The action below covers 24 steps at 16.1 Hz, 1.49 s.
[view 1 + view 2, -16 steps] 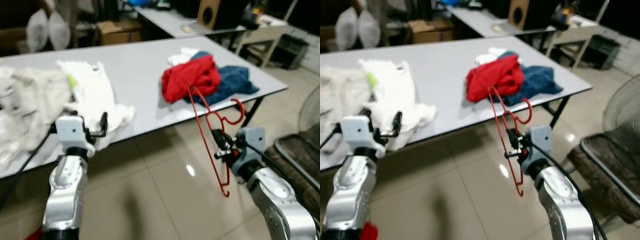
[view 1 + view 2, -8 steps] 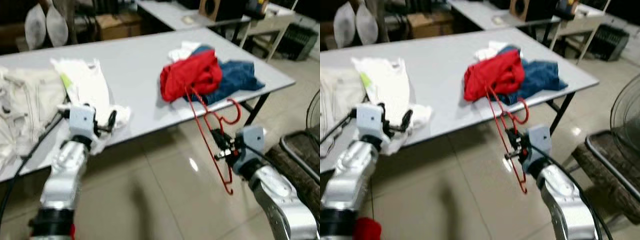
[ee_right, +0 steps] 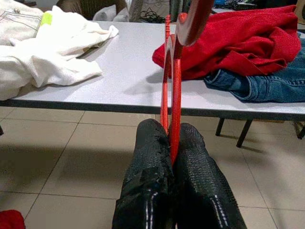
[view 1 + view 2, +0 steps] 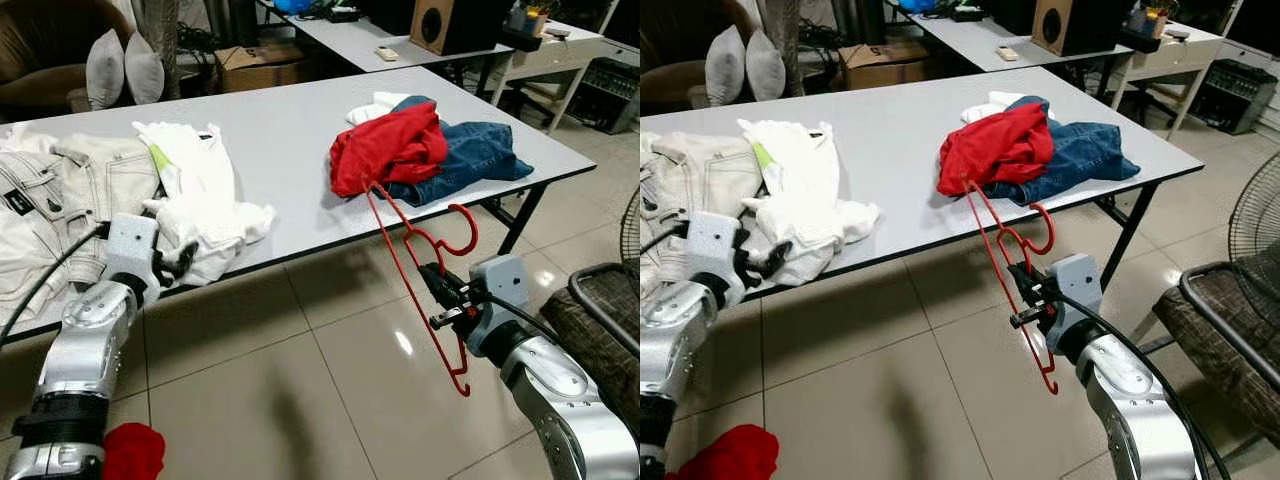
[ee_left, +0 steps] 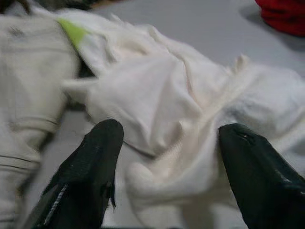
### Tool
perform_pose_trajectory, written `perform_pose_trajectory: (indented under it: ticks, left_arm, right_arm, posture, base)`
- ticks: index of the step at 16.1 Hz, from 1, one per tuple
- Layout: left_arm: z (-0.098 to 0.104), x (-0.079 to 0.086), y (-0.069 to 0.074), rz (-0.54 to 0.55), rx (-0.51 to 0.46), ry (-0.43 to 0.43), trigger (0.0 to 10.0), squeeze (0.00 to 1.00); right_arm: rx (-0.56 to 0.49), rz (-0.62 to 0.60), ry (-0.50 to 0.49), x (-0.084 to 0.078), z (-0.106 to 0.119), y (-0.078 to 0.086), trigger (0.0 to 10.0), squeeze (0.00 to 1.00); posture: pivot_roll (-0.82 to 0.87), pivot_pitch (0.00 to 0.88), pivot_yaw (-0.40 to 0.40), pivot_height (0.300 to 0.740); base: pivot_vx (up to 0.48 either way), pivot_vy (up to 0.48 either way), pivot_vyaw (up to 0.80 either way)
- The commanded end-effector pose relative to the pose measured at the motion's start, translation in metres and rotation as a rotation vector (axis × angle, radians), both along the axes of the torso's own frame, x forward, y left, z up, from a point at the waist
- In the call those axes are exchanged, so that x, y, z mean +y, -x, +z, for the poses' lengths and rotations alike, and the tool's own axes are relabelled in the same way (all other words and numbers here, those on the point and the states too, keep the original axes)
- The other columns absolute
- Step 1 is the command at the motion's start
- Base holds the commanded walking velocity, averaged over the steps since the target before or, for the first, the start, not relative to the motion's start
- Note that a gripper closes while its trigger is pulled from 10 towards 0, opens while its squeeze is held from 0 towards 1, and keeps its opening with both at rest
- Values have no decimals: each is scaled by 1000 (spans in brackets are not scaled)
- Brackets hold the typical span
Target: Hang hanger
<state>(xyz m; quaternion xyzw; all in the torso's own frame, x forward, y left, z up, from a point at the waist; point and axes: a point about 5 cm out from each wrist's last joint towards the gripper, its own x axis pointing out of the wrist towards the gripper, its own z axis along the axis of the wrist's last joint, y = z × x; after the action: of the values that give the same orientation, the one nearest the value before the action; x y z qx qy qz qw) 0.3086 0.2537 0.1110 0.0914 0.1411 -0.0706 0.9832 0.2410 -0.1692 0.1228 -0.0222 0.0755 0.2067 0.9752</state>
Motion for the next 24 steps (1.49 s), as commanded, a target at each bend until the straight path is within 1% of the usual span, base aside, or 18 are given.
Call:
perform_pose_trajectory:
  ticks: [1,2,4,5,6,8,10,14,17,19,20,21,22,23,24]
  left_arm:
    - [-3,0,-2,-16,38,-15,0,0]
    - [-9,1,-3,-1,67,-31,0,0]
    - [-12,3,-4,11,88,-36,0,0]
    - [-14,2,-5,10,106,-28,0,0]
    - [-14,-1,-7,-6,110,1,0,0]
    - [-12,-5,-8,-35,103,24,0,0]
    - [-9,-7,-8,-36,87,33,0,0]
    - [-10,-19,-6,-81,76,88,0,0]
    - [-9,-20,-5,-77,60,102,0,0]
    - [0,-22,-11,-48,-1,140,0,0]
    - [2,-22,-12,-45,-12,145,0,0]
    - [19,-25,-28,-33,-105,142,0,0]
    - [41,-30,-46,-46,-191,84,0,0]
    - [66,-37,-64,-71,-273,-10,0,0]
    - [84,-40,-73,-75,-331,-57,0,0]
  right_arm:
    - [-10,9,16,-1,0,-1,10000,0]
    - [-11,10,19,-1,-1,-2,10000,0]
    - [-13,10,20,-1,0,-2,10000,0]
    - [-17,4,23,-2,0,-2,10000,0]
    - [-19,-1,25,-3,0,-2,10000,0]
    - [-24,-7,28,-4,0,-1,10000,0]
    - [-27,-15,31,-5,0,0,10000,0]
    - [-33,-14,41,-5,0,-1,10000,0]
    - [-33,-12,49,-5,-1,0,10000,0]
    - [-33,-16,54,-7,-1,-1,10000,0]
    - [-34,-17,54,-7,-1,-1,10000,0]
    - [-43,-36,58,-8,0,-4,10000,0]
    - [-53,-59,63,-10,1,-6,10000,0]
    - [-64,-86,70,-13,3,-8,10000,0]
    - [-74,-103,71,-15,4,-9,10000,0]
  posture:
    - [-183,0,23,740]
    - [-185,0,26,740]
    - [-186,0,31,740]
    - [-190,0,37,740]
    - [-193,0,40,740]
    - [-200,0,46,740]
    - [-202,0,48,740]
    - [-209,0,46,740]
    - [-207,0,42,740]
    - [-205,0,41,740]
    - [-205,0,41,740]
    - [-204,0,41,740]
    - [-204,0,41,740]
    - [-210,0,45,740]
    - [-213,0,47,740]
  base:
    - [0,0,0]
    - [0,0,0]
    - [0,0,0]
    - [0,0,0]
    - [0,0,0]
    - [0,0,0]
    - [0,0,0]
    - [0,0,0]
    - [0,0,0]
    - [0,0,0]
    - [0,0,0]
    - [0,0,0]
    - [0,0,0]
    - [0,0,0]
    - [0,0,0]
